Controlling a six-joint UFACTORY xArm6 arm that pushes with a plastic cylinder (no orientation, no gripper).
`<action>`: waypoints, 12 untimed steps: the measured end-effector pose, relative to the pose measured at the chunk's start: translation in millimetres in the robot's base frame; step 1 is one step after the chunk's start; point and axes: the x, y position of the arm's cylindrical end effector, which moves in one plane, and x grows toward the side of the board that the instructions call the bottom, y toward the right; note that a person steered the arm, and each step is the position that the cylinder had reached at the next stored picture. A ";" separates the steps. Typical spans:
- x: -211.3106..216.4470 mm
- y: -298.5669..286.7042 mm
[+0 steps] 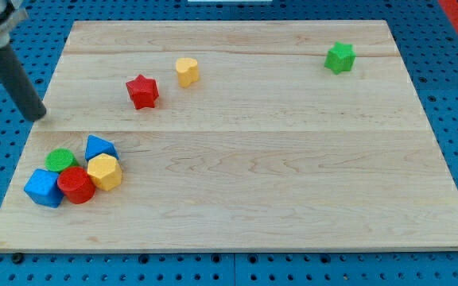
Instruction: Push the blue triangle parallel to the left of the green star
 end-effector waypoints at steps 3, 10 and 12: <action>51.8 88.5; -38.3 188.2; -28.8 222.1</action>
